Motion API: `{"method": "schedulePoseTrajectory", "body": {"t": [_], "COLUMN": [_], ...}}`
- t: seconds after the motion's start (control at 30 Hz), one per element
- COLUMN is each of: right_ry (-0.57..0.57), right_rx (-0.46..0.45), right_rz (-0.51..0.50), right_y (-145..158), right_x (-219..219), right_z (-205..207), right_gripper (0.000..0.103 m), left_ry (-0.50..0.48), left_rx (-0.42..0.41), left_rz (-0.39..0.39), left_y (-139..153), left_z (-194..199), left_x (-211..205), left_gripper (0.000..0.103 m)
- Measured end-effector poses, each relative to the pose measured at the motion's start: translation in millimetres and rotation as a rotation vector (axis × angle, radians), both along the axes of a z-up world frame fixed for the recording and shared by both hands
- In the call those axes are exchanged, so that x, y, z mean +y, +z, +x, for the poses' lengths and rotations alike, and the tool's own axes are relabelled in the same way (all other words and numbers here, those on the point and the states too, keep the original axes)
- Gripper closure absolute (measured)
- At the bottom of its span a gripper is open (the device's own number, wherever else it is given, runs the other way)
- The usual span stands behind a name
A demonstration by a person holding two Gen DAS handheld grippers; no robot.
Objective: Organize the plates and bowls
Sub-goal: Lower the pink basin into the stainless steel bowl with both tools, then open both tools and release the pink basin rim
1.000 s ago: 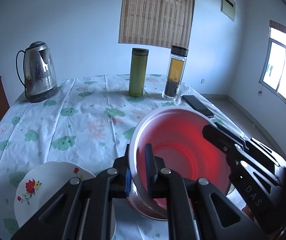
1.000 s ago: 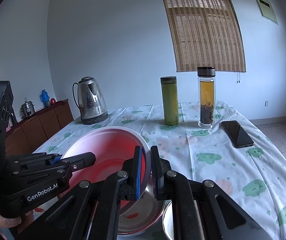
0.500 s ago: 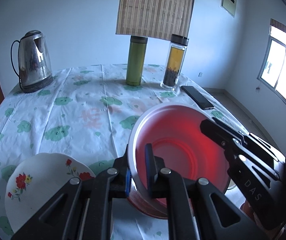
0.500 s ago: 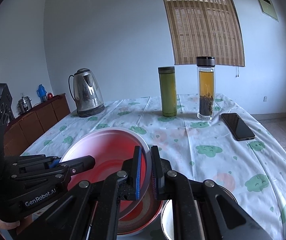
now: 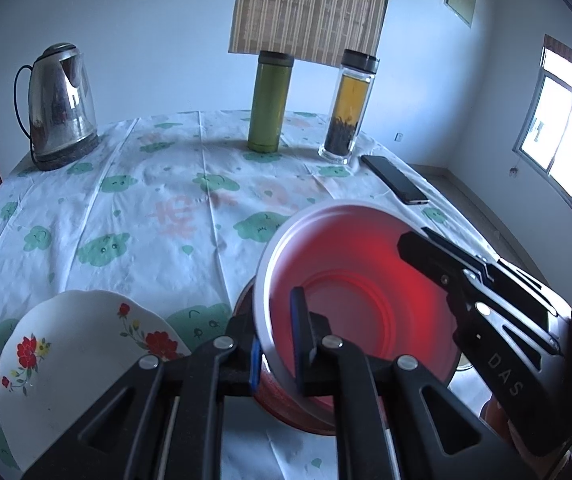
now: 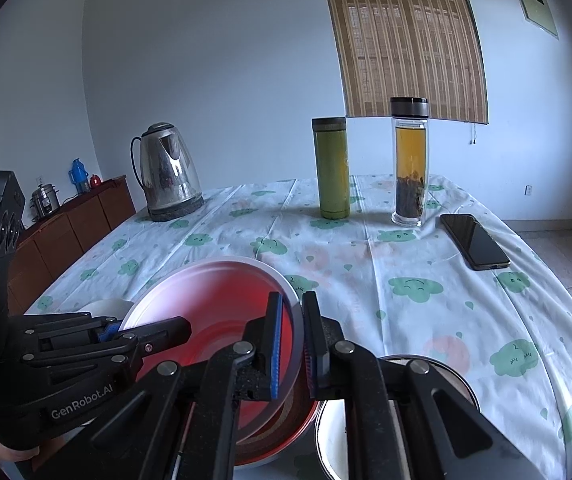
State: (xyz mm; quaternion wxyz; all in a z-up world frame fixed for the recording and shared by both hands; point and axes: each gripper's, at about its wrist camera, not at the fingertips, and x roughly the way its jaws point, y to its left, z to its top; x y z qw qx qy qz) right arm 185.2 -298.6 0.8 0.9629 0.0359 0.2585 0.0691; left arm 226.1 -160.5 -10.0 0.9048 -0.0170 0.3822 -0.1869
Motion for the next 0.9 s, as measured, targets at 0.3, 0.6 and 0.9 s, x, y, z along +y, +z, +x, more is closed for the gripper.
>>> {"method": "schedulePoseTrajectory", "body": {"t": [0.3, 0.6, 0.9], "right_ry": [0.001, 0.006, 0.013], "right_rx": [0.049, 0.085, 0.104], "right_rz": [-0.021, -0.041, -0.055], "right_y": [-9, -16, -23], "right_x": [1, 4, 7], "right_z": [6, 9, 11], "right_gripper": [0.091, 0.091, 0.091], "left_ry": [-0.007, -0.008, -0.008], "left_rx": [0.035, 0.059, 0.054], "left_rz": [0.003, 0.010, 0.029], "left_y": [-6, -13, -16], "left_z": [3, 5, 6], "left_x": [-1, 0, 1], "left_gripper": [0.094, 0.093, 0.093]}}
